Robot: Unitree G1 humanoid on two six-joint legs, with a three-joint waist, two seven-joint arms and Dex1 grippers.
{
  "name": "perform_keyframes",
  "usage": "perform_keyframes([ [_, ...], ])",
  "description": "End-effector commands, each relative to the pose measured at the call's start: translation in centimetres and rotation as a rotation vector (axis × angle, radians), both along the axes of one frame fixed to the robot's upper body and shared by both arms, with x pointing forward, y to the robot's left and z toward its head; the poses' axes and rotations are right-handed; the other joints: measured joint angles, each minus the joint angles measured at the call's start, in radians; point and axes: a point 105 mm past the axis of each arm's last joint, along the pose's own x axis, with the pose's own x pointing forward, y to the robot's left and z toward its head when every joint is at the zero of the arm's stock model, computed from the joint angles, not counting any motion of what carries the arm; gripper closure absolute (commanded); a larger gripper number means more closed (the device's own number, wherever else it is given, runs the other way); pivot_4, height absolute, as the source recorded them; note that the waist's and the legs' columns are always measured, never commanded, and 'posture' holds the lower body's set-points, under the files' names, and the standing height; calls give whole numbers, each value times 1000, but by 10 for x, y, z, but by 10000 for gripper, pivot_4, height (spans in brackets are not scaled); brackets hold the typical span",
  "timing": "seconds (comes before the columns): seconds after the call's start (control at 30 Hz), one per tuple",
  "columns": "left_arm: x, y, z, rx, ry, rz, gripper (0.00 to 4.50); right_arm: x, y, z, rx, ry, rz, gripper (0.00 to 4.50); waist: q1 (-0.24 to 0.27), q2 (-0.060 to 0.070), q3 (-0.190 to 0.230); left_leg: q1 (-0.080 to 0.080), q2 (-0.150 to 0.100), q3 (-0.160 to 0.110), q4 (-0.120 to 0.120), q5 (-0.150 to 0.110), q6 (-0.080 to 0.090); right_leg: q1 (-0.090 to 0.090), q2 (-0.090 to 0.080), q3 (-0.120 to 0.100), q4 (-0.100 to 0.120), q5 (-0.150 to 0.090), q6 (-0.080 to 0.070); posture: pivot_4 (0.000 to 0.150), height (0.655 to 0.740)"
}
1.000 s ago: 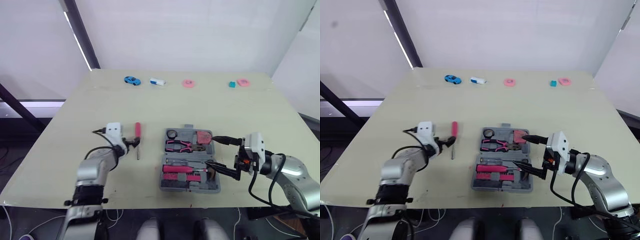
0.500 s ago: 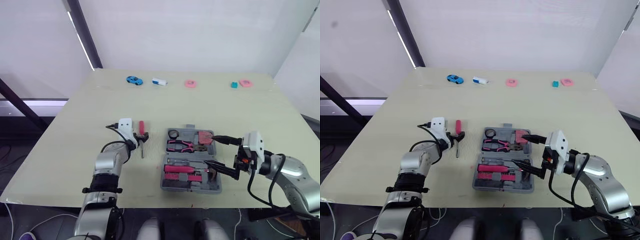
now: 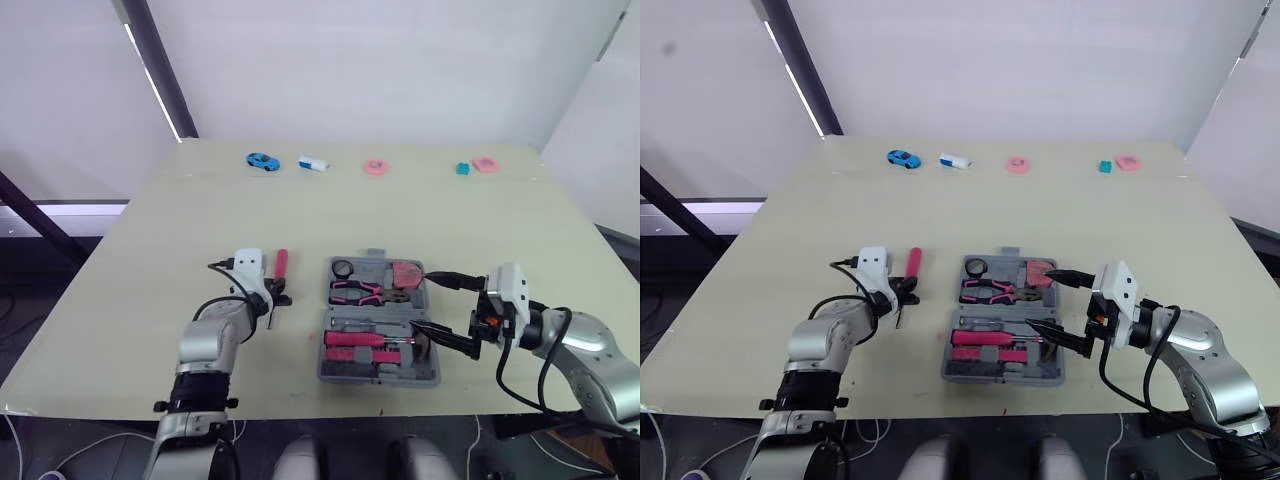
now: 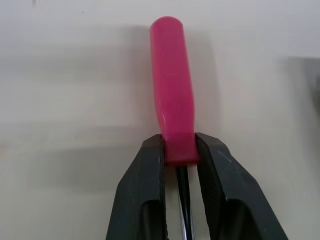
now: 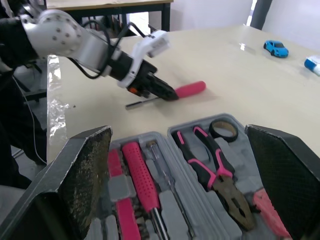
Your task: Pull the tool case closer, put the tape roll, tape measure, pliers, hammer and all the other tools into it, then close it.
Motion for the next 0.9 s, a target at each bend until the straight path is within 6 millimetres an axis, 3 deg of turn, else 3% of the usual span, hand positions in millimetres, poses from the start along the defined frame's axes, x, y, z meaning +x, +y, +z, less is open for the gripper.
perform_keyframes([
  [0.03, -24, 1, 18, -24, -54, -51, 41096, -5, -4, 7, -9, -41, 8, 0, -3, 0, 0, 0, 0, -1, 0, 0, 0, 0, 0, 1, 0, 0, 0, 1500, 7400],
  [0.3, -84, -4, 16, -34, -11, -78, 41096, -10, -7, 0, -34, -27, 29, 0, 2, 0, 0, 0, 0, -4, 1, 0, 0, 0, -1, -1, 1, -2, -4, 1500, 7400],
  [0.43, -97, -1, 7, -27, 25, -31, 41096, -12, -8, -2, -43, -23, 47, 0, 2, 0, 0, 0, 0, -3, 2, 0, 0, 0, -1, 0, 1, -2, -4, 1500, 7400],
  [0.73, -104, -4, -21, -29, 120, 6, 41096, -23, -7, 4, -109, -67, 167, 0, 2, 0, 0, 0, -1, -4, 1, 0, 0, 0, -1, 0, 1, -3, -4, 1500, 7400],
  [0.83, -105, -4, -22, -50, 124, 10, 26513, -25, -8, 8, -123, -88, 195, 0, 2, 0, 0, 1, -1, -4, 1, 0, 0, 0, 0, 0, 1, -3, -4, 1500, 7400],
  [0.87, -106, -4, -20, -50, 118, 3, 26513, -25, -9, 8, -125, -90, 198, 0, 2, 0, 0, 1, -1, -4, 1, 0, 0, 0, 0, 0, 1, -3, -4, 1500, 7400],
  [0.9, -107, -4, -19, -49, 113, -2, 21371, -25, -9, 9, -125, -90, 198, 0, 2, 0, 0, 1, -1, -4, 1, 0, 0, 0, 0, 0, 1, -3, -4, 1500, 7400],
])
